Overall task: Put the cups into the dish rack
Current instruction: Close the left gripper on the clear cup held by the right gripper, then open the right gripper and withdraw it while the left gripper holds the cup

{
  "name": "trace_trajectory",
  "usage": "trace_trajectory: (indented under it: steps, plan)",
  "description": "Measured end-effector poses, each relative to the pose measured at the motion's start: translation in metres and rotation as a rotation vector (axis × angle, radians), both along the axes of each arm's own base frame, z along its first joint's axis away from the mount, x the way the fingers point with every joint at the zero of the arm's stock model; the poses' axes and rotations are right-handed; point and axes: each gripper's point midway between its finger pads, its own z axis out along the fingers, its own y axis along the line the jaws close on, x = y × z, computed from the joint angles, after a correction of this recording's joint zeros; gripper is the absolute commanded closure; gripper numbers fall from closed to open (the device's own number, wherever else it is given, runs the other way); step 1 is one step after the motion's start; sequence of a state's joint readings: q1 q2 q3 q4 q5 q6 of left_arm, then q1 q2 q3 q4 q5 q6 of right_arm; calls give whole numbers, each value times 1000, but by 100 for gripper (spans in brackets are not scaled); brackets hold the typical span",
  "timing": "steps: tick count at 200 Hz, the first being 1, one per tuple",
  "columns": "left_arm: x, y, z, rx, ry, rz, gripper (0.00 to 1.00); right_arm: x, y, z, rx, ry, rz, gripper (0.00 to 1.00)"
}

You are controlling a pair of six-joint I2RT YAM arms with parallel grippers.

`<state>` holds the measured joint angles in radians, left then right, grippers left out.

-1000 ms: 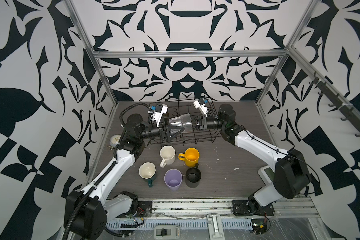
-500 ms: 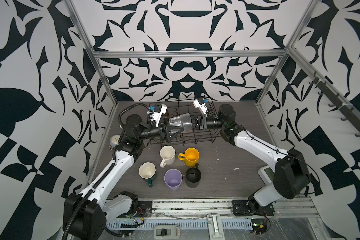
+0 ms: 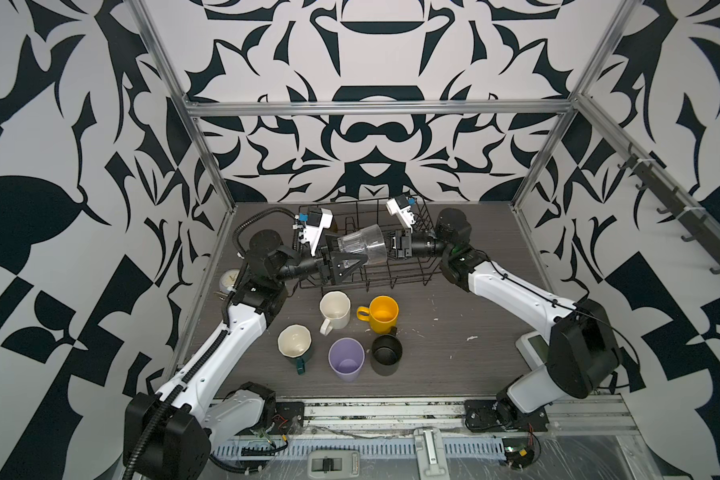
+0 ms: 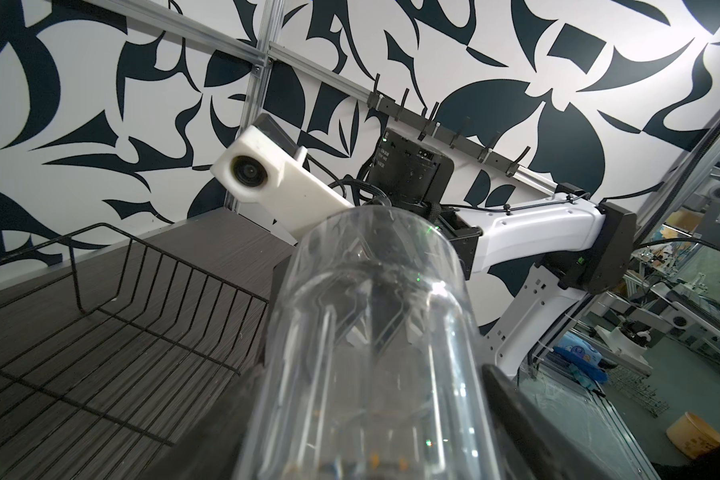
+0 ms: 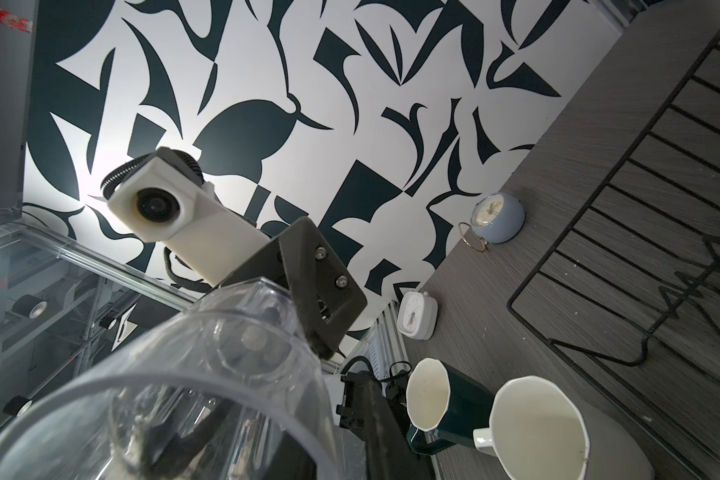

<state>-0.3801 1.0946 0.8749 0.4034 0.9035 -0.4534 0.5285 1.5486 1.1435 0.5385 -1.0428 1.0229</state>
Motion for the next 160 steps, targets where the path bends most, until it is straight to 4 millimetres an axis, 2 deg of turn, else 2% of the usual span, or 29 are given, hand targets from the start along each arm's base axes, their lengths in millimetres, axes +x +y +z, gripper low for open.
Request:
trace_trajectory:
  steps: [30,91,160]
  plan:
    - [-1,1,0,6,-12,7,100,0,0,0,-1,3,-3,73]
    - [-1,2,0,16,-31,19,100,4,0,-3,-9,19,-20,56]
    - [6,4,-4,31,-38,74,100,25,-14,-9,-16,44,-101,42]
